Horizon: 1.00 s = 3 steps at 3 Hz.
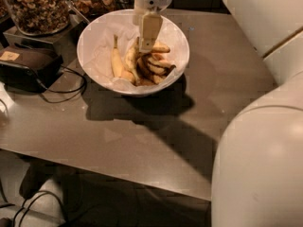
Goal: Pick banana from white bowl
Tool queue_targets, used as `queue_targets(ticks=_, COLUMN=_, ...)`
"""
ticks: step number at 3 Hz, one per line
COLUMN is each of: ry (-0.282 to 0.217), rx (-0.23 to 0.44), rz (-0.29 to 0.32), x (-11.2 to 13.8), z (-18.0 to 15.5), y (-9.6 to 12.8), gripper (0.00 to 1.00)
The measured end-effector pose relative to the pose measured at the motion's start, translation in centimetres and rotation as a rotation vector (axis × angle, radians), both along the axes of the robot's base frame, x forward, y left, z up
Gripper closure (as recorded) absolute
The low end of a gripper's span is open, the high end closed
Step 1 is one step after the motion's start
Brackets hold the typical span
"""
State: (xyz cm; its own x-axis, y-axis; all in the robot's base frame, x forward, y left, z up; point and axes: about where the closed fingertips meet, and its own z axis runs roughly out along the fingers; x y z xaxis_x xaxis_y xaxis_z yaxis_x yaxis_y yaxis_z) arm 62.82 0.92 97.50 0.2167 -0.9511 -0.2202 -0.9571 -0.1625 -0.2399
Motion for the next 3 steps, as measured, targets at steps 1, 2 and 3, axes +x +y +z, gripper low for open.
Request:
queue_targets(ticks=1, ry=0.015, rx=0.0, rz=0.001, x=0.4, z=-1.0, y=-0.2, gripper=0.41)
queue_targets(ticks=2, ry=0.026, rx=-0.008, rz=-0.01, x=1.1, z=-1.8, y=-0.9, gripper=0.42)
queue_targets(ticks=3, ry=0.044, rx=-0.01, rz=-0.025, x=1.8, z=-2.8, y=-1.7, gripper=0.44)
